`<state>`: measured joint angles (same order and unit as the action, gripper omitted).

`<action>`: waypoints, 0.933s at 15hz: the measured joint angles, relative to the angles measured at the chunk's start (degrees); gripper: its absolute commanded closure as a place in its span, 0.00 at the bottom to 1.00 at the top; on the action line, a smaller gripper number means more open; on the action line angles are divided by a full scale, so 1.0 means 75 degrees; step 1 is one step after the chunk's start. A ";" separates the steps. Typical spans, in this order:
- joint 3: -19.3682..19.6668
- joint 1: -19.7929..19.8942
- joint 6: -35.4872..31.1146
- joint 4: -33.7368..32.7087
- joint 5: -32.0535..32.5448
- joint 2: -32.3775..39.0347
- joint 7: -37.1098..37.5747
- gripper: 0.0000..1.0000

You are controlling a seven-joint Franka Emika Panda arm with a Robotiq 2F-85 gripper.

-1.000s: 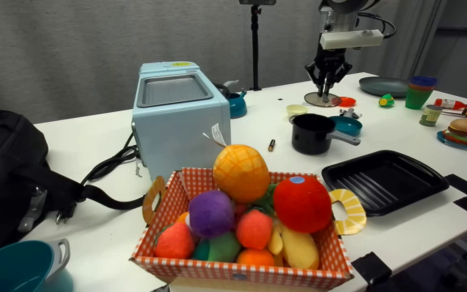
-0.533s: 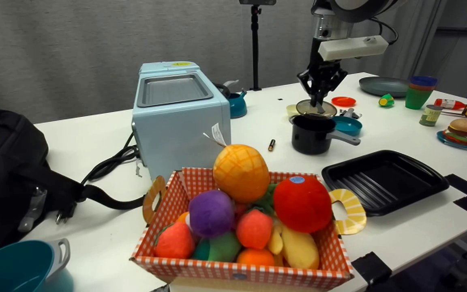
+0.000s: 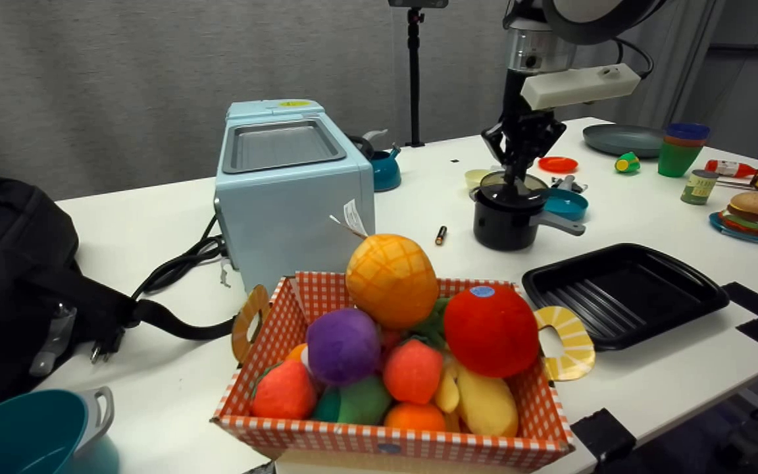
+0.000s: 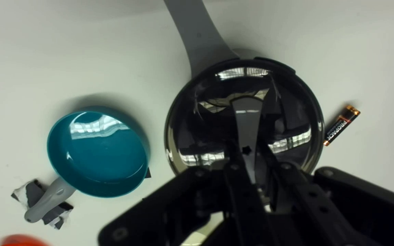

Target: Take the lid on the pan and put it on the pot

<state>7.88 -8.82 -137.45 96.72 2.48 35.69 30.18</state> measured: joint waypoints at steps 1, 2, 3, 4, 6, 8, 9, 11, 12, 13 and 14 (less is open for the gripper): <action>0.0002 0.0000 0.0001 0.0000 0.0000 0.0000 0.0000 0.60; 0.0004 0.0000 0.0006 -0.0001 0.0000 0.0000 0.0000 0.59; 0.0004 0.0000 0.0017 -0.0003 0.0000 0.0000 0.0002 0.54; 0.0004 0.0000 0.0028 -0.0006 0.0000 0.0000 0.0002 0.45; 0.0009 0.0000 0.0030 -0.0008 0.0000 0.0000 0.0002 0.30; 0.0024 0.0000 0.0030 -0.0008 0.0000 0.0001 0.0003 0.14; 0.0034 0.0001 0.0030 -0.0008 0.0000 0.0001 0.0003 0.08; 0.0054 0.0006 0.0030 -0.0008 0.0000 0.0001 0.0003 0.00; 0.0066 0.0012 0.0030 -0.0004 0.0000 0.0000 0.0003 0.00; 0.0085 0.0018 0.0030 0.0014 0.0000 -0.0006 0.0002 0.00; 0.0112 0.0025 0.0030 0.0069 0.0000 -0.0028 0.0002 0.00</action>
<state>8.72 -8.63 -137.23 97.24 2.48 35.48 30.20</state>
